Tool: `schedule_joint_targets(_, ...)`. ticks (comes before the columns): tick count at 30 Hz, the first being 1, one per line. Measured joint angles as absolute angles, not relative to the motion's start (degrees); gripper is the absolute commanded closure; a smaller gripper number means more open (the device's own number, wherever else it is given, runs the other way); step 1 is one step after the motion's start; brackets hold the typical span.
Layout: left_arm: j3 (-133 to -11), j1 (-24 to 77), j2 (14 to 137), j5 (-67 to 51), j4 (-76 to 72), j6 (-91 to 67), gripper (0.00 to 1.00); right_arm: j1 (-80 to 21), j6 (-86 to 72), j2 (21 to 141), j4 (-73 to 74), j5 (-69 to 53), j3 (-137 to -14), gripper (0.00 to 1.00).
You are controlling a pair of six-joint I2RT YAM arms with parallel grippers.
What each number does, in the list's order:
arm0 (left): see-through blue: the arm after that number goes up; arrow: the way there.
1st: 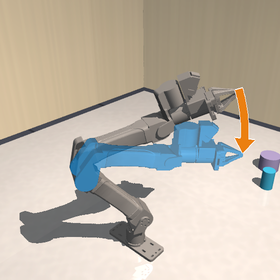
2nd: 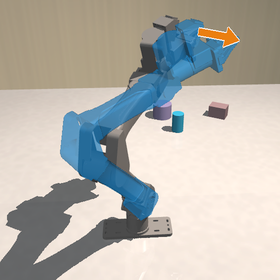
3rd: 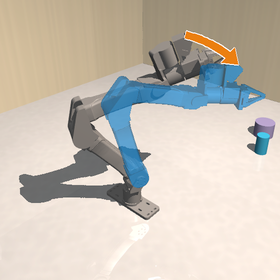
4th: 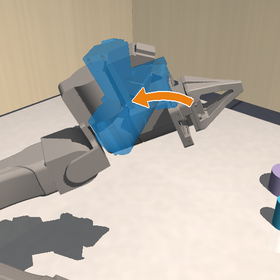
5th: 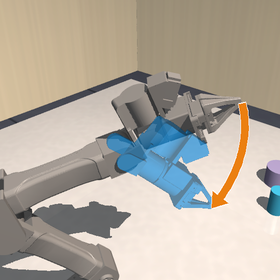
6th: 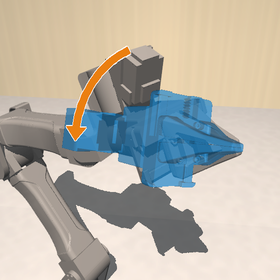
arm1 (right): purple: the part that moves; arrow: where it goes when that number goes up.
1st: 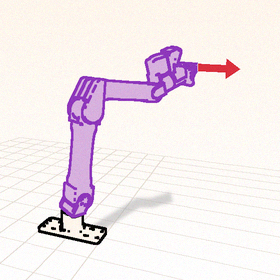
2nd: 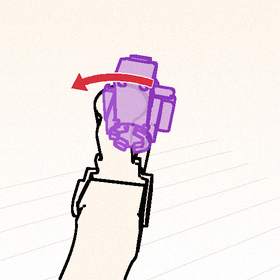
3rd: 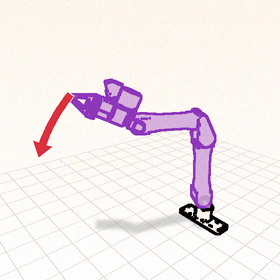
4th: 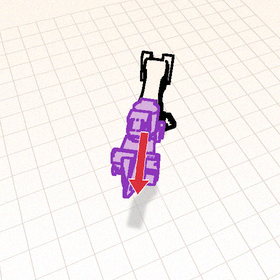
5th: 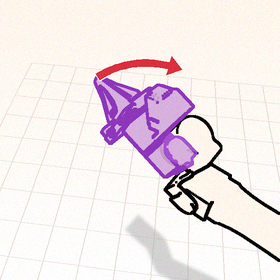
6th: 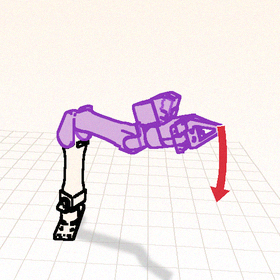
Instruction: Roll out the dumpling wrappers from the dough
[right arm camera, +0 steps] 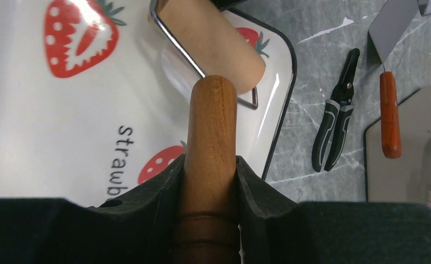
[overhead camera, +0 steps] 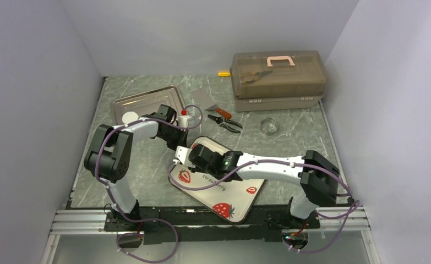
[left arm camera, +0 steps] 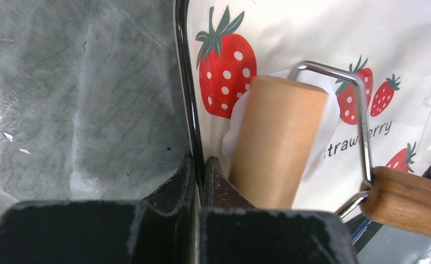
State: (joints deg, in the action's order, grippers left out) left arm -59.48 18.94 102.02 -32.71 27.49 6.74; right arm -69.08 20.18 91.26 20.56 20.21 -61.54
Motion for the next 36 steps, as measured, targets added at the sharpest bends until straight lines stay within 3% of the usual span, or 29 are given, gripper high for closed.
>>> schedule_joint_targets(8,-59.48,18.81,102.02,-32.71,27.57,6.85,1.00,-69.21,20.58,94.21,25.41,22.00,-65.36,1.00)
schedule_joint_targets(21,-59.48,19.03,102.02,-33.41,27.68,6.85,1.00,-71.61,18.48,86.13,32.14,20.45,-75.92,1.00)
schedule_joint_targets(36,-59.44,19.07,102.02,-32.99,27.73,7.07,1.00,-72.49,13.69,90.83,34.28,21.34,-66.00,1.00)
